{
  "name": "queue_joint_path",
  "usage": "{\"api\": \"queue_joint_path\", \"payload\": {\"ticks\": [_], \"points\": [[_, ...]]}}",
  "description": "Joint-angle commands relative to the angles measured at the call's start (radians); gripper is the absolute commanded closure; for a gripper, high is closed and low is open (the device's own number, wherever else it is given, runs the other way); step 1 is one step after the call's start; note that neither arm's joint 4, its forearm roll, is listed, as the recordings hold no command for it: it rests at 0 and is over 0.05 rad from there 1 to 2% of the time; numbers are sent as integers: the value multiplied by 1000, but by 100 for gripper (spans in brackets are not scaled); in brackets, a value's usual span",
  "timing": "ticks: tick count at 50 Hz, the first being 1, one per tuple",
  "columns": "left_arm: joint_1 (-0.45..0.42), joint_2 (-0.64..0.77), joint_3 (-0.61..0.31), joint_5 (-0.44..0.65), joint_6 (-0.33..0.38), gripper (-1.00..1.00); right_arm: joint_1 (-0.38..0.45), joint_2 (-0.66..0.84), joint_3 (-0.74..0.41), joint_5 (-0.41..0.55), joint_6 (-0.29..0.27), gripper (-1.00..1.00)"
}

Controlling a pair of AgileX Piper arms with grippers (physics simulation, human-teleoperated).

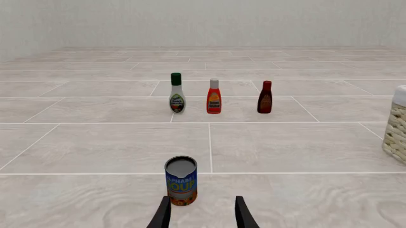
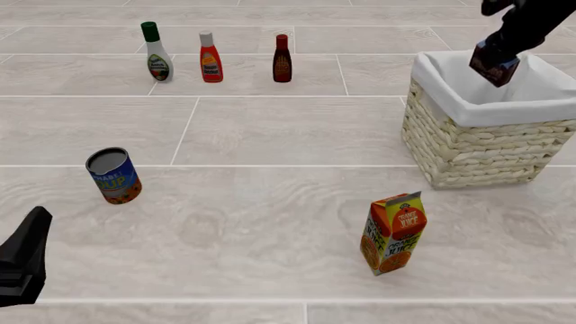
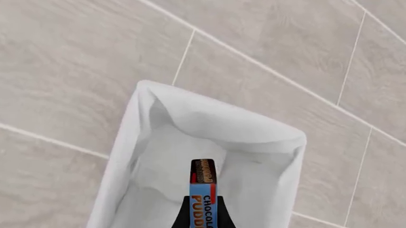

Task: Pick the chocolate pudding and place it in the basket.

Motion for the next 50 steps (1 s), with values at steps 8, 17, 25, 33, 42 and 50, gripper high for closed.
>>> {"api": "queue_joint_path", "payload": {"ticks": [8, 17, 25, 33, 42, 50], "points": [[1, 0, 2, -1, 0, -100, -8, 28, -19, 8, 12, 100], [1, 0, 2, -1, 0, -100, -15, 44, -32, 9, 10, 100], [1, 0, 2, -1, 0, -100, -12, 64, -36, 6, 14, 100], [1, 0, 2, -1, 0, -100, -12, 76, -30, -2, 18, 100], [1, 0, 2, -1, 0, -100, -8, 81, 9, -31, 25, 100], [1, 0, 2, -1, 0, -100, -7, 83, 40, -56, 32, 100]]}}
